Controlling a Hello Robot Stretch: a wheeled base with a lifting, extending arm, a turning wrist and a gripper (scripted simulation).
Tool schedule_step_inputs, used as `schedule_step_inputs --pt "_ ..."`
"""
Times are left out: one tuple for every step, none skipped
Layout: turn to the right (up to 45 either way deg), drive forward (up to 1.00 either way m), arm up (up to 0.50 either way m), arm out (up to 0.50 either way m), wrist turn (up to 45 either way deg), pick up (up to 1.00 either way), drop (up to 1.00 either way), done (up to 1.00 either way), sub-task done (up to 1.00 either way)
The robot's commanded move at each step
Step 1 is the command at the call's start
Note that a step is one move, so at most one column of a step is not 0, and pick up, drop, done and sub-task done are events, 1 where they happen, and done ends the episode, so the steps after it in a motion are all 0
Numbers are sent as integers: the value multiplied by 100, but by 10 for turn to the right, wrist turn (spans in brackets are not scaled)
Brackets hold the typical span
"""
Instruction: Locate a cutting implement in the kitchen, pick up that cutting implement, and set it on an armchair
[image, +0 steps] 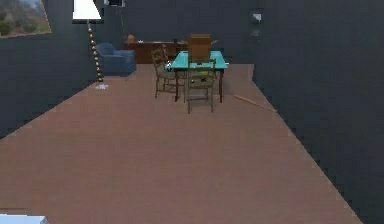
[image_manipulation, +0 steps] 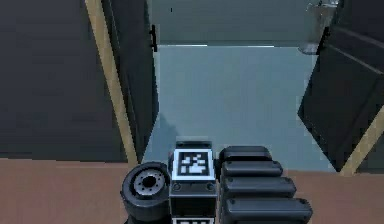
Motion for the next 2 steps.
schedule_step_inputs --pt "0 65 0 0 0 0 0 0 0" --pt "0 5 0 0 0 0 0 0 0"
